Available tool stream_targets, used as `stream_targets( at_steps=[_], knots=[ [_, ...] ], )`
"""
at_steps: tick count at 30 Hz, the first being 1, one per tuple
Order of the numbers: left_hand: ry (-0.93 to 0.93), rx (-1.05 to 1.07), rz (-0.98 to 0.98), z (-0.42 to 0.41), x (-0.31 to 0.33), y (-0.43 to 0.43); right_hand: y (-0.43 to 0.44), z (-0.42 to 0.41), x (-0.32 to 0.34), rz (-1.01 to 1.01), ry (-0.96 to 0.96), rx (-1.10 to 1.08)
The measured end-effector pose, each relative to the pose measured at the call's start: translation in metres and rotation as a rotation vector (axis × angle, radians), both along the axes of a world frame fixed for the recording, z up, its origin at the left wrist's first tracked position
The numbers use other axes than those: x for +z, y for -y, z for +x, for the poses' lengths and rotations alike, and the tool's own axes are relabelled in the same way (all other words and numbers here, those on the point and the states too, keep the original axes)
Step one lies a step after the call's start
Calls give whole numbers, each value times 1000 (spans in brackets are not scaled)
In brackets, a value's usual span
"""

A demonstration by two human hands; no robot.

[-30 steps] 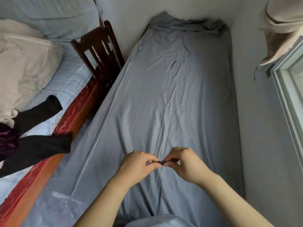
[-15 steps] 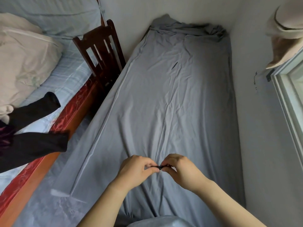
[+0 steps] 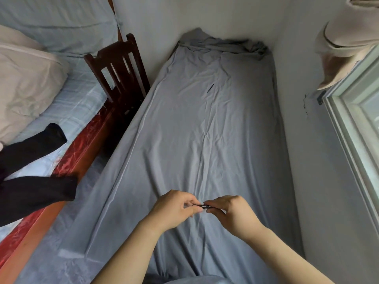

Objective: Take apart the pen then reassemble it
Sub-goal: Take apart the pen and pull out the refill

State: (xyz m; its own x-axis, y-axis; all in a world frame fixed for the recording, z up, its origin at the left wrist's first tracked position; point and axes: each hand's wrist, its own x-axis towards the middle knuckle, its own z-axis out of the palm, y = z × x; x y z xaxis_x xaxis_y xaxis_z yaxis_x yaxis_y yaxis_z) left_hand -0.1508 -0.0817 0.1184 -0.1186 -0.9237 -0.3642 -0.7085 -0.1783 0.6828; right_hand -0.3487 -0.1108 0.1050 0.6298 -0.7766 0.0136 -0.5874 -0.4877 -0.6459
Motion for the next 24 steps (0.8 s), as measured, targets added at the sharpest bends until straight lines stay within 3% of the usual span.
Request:
stream_targets(
  at_steps=[5, 9, 15, 20, 24],
  knots=[
    [119, 17, -46, 23, -9, -6, 3, -17, -14, 284, 55, -222],
    [150, 66, -56, 51, -12, -9, 14, -31, -35, 284, -96, -328],
    [64, 147, -90, 42, -26, -21, 23, 8, -76, 303, -117, -474],
    [117, 125, -38, 51, -41, -40, 15, 26, -109, 247, -224, -348],
    [107, 80, -28, 44, -41, -40, 2, 15, -98, 289, -107, -332]
  ],
)
